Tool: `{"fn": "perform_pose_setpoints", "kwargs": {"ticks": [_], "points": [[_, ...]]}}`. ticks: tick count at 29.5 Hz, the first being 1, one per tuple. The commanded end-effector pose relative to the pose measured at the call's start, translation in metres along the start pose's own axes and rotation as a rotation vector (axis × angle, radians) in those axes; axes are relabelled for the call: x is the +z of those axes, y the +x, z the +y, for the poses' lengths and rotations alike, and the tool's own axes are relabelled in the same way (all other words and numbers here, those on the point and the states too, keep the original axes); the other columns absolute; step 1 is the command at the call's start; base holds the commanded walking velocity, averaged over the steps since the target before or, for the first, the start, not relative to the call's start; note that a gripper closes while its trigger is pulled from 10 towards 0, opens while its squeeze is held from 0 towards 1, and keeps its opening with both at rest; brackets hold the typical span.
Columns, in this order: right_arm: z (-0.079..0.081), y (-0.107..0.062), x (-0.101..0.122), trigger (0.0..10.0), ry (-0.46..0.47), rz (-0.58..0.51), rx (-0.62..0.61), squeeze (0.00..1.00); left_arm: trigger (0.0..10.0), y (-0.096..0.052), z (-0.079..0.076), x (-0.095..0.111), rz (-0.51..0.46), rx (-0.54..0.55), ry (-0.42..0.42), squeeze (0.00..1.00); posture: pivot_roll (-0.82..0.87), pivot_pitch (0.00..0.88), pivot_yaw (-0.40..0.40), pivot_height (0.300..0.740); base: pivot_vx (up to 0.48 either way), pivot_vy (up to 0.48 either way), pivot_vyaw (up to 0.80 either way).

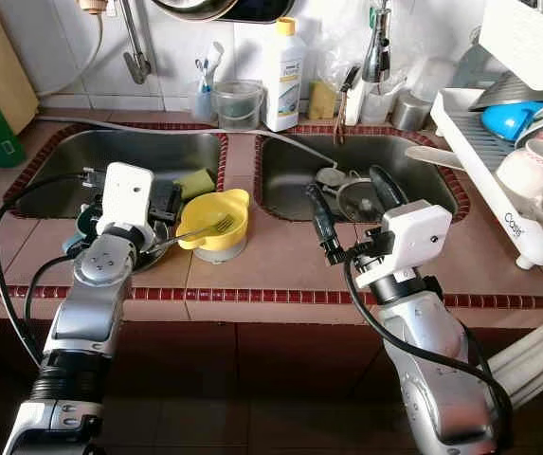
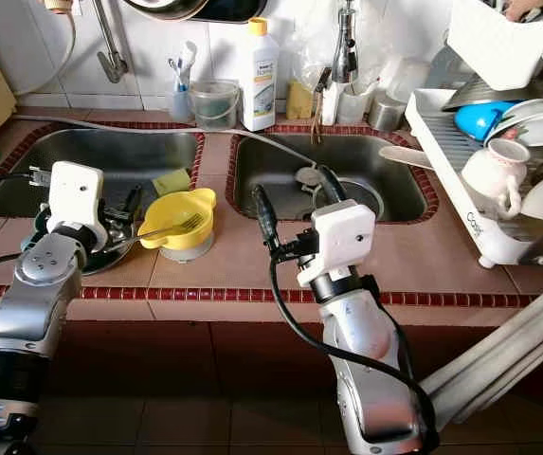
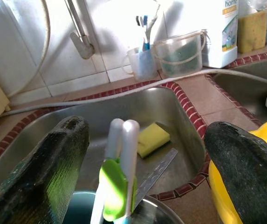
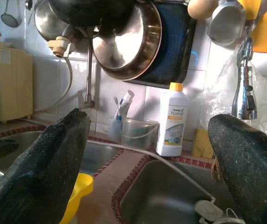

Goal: Kitchen organization

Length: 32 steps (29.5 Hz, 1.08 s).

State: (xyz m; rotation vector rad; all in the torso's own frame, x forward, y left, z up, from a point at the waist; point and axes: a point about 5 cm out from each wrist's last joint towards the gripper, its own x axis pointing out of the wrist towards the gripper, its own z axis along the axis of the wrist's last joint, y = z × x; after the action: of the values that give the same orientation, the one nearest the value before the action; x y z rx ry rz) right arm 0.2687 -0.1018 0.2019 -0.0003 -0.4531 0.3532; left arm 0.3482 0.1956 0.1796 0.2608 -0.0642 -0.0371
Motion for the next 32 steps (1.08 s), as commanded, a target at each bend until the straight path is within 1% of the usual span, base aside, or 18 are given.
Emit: {"fn": "perform_pose_setpoints", "kwargs": {"ticks": [1, 30, 31, 32], "points": [[0.0014, -0.0001, 0.0064, 10.0, -0.009, -0.018, 0.01, 0.0, 10.0, -0.0002, 0.0039, 0.002, -0.003, 0.013, -0.003, 0.0, -0.19, 0.038, 0.013, 0.74, 0.0, 0.0, 0.0], [0.0055, -0.0022, 0.0064, 10.0, -0.003, -0.015, 0.029, 0.0, 10.0, -0.0014, 0.0024, -0.0003, 0.006, -0.023, -0.029, 0.0, -0.19, 0.025, 0.009, 0.74, 0.0, 0.0, 0.0], [0.0056, -0.0023, 0.0066, 10.0, -0.003, -0.015, 0.029, 0.0, 8.7, -0.0015, 0.0024, -0.0003, 0.006, -0.024, -0.031, 0.0, -0.19, 0.026, 0.008, 0.74, 0.0, 0.0, 0.0], [0.0058, -0.0024, 0.0067, 10.0, -0.003, -0.015, 0.03, 0.0, 7.9, -0.0017, 0.0023, -0.0004, 0.006, -0.024, -0.032, 0.0, -0.19, 0.026, 0.008, 0.74, 0.0, 0.0, 0.0]]}}
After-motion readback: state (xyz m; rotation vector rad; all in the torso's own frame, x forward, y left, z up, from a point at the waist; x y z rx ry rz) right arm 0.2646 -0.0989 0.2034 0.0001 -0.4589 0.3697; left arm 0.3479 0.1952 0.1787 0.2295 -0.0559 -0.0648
